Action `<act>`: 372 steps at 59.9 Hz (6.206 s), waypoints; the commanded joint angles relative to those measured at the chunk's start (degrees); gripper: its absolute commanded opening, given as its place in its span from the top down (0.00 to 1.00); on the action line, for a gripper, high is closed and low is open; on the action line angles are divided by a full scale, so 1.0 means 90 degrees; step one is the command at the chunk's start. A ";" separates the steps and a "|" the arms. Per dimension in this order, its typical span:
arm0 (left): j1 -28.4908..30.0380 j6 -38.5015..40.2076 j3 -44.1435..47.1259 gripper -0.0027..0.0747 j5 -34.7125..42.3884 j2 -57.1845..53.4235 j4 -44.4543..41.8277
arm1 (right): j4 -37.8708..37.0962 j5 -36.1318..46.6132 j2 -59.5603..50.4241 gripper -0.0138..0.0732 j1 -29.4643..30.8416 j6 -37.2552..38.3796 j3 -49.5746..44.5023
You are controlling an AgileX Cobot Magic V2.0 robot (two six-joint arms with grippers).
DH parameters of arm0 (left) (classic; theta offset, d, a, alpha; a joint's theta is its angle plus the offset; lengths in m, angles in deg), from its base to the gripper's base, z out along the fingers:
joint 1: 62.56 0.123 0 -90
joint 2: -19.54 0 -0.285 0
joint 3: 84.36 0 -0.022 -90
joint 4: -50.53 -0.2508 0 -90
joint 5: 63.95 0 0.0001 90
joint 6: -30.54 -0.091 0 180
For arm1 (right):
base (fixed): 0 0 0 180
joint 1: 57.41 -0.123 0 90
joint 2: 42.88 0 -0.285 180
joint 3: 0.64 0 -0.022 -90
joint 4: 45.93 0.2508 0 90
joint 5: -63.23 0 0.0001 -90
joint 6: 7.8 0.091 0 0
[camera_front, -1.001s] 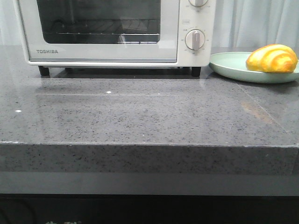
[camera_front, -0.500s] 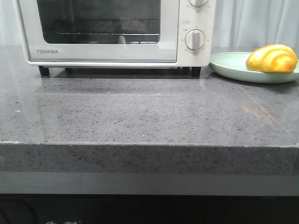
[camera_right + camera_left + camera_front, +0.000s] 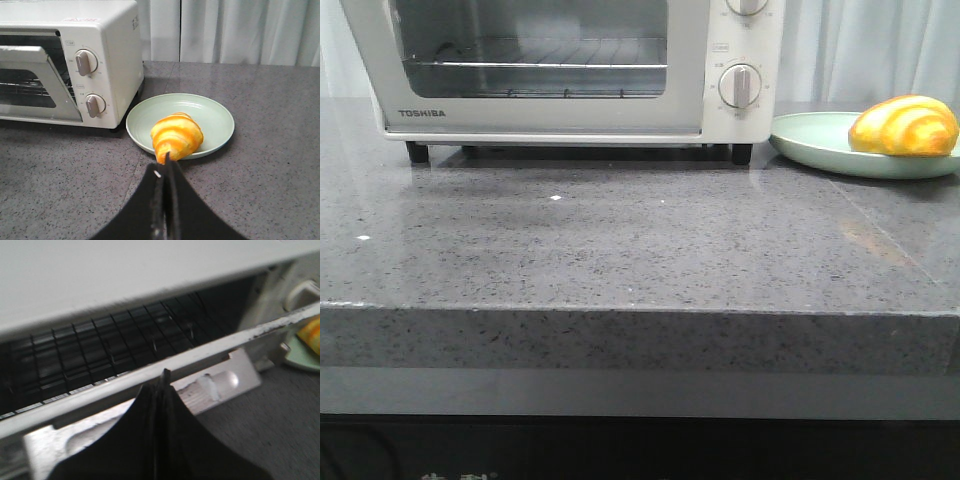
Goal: Put bread in oven
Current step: 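Pull the oven door down and open with the left gripper, then reach the right gripper down and grasp the croissant on the plate, then lift the croissant up off the green plate with the right gripper, then carry the croissant into the open oven above the wire rack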
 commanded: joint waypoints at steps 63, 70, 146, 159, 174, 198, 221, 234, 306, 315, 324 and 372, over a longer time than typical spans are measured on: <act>0.3045 0.0413 0.2274 0.99 0.0347 -0.3475 0.0205 | 0.0369 0.0208 0.0863 0.91 0.0043 0.0282 0.0223; 0.3325 0.0413 0.2611 0.99 0.0247 -0.3948 0.0256 | 0.0487 0.0518 0.1215 0.91 0.0043 0.0276 0.0223; 0.3342 0.0377 0.2724 0.99 0.0078 -0.4344 0.0256 | 0.2661 -0.0308 0.7592 0.16 0.0725 0.0276 0.4342; 0.3342 0.0377 0.2724 0.99 0.0078 -0.4344 0.0256 | 0.2649 -0.0528 0.7884 0.16 0.0725 0.0264 0.4392; 0.3342 0.0377 0.2724 0.99 0.0078 -0.4344 0.0256 | 0.2584 -0.0606 0.7907 0.37 0.0725 0.0244 0.4392; 0.3342 0.0377 0.2724 0.99 0.0078 -0.4344 0.0256 | 0.2584 -0.0990 0.7823 0.67 0.0725 0.0095 0.4700; 0.3342 0.0377 0.2724 0.99 0.0078 -0.4344 0.0256 | 0.2321 -0.1339 0.6268 0.67 0.0689 -0.0262 0.4563; 0.3342 0.0377 0.2724 0.99 0.0078 -0.4344 0.0256 | 0.2328 -0.1372 0.4897 0.67 0.0015 -0.0764 0.3406; 0.3342 0.0377 0.2724 0.99 0.0078 -0.4344 0.0256 | 0.4642 0.3340 0.8725 0.67 -0.3536 -0.0744 0.5498; 0.3342 0.0377 0.2724 0.99 0.0090 -0.4344 0.0256 | 0.4642 0.3288 0.8971 0.59 -0.3536 -0.0744 0.5750; 0.3342 0.0377 0.2724 0.99 0.0090 -0.4344 0.0256 | 0.4642 0.3087 0.9101 0.36 -0.3538 -0.0744 0.5904; 0.3342 0.0377 0.2724 0.99 0.0113 -0.4344 0.0256 | 0.4642 0.2936 0.8782 0.23 -0.3538 -0.0744 0.5904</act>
